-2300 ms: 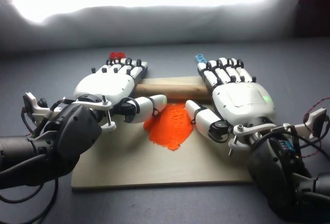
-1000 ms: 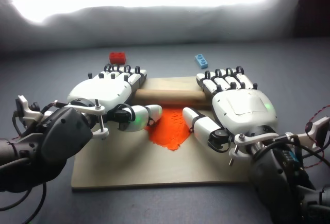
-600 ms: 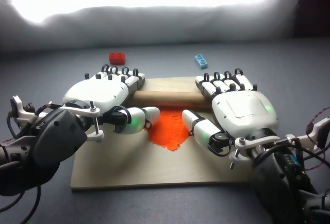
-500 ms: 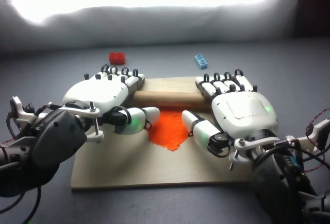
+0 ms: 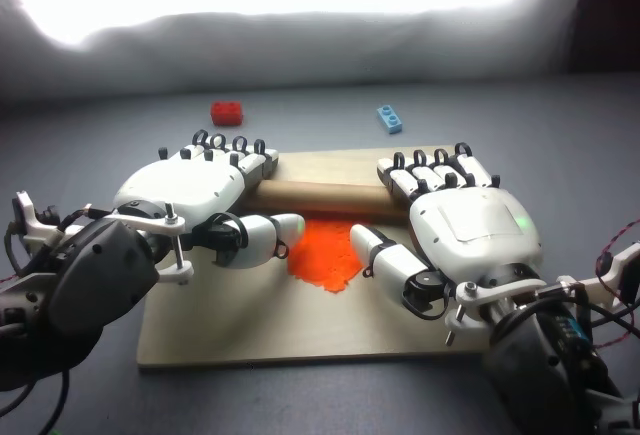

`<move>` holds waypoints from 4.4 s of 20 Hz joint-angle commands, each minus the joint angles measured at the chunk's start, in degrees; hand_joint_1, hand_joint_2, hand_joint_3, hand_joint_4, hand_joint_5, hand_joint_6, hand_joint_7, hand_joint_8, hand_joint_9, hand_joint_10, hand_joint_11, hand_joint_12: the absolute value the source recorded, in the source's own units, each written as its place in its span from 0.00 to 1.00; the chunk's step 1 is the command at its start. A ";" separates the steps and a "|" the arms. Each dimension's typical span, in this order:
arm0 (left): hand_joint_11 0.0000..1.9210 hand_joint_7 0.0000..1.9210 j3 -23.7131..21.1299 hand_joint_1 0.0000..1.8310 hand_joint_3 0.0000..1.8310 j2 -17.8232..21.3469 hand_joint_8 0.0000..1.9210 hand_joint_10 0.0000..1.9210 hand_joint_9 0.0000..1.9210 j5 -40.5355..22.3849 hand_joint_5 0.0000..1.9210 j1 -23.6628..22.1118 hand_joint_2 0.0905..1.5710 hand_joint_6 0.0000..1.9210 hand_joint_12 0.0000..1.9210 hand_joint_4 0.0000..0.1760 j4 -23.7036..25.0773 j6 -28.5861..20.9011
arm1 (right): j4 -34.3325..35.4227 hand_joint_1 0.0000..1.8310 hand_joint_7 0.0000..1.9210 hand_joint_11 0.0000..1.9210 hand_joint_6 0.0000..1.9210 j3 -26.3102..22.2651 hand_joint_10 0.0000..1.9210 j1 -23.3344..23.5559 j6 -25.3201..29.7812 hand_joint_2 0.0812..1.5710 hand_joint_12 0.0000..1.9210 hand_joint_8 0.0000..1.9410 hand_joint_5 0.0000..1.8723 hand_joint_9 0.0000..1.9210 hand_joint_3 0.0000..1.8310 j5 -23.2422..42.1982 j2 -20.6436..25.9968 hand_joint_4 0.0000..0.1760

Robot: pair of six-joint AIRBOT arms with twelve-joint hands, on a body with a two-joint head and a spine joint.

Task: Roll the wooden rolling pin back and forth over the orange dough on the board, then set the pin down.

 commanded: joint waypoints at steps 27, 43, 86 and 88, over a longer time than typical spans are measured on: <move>0.00 0.10 -6.42 0.00 0.00 4.81 0.00 0.00 0.09 -2.00 0.08 3.20 0.86 0.00 0.10 0.00 3.38 -5.72 | -5.20 0.00 0.18 0.00 0.00 -4.09 0.01 -2.95 -1.69 0.87 0.42 0.00 0.16 0.19 0.00 5.67 0.26 0.00; 0.00 0.10 -10.30 0.00 0.00 7.69 0.00 0.00 0.09 -5.38 0.07 6.92 0.87 0.00 0.08 0.00 8.99 -11.31 | -8.05 0.00 0.18 0.00 0.00 -5.84 0.00 -4.34 -2.16 0.87 0.40 0.00 0.16 0.19 0.00 6.18 0.84 0.00; 0.00 0.09 -17.55 0.00 0.00 8.86 0.00 0.00 0.08 -19.46 0.06 15.49 0.87 0.00 0.05 0.00 16.47 -18.23 | -10.55 0.00 0.18 0.00 0.00 -10.19 0.00 -7.73 -4.02 0.87 0.44 0.00 0.16 0.19 0.00 10.21 1.98 0.00; 0.00 0.10 -17.58 0.00 0.00 8.87 0.00 0.00 0.09 -19.82 0.07 15.95 0.87 0.00 0.06 0.00 17.44 -18.99 | -10.55 0.00 0.18 0.00 0.00 -10.75 0.00 -7.91 -4.38 0.87 0.42 0.00 0.16 0.19 0.00 10.57 2.10 0.00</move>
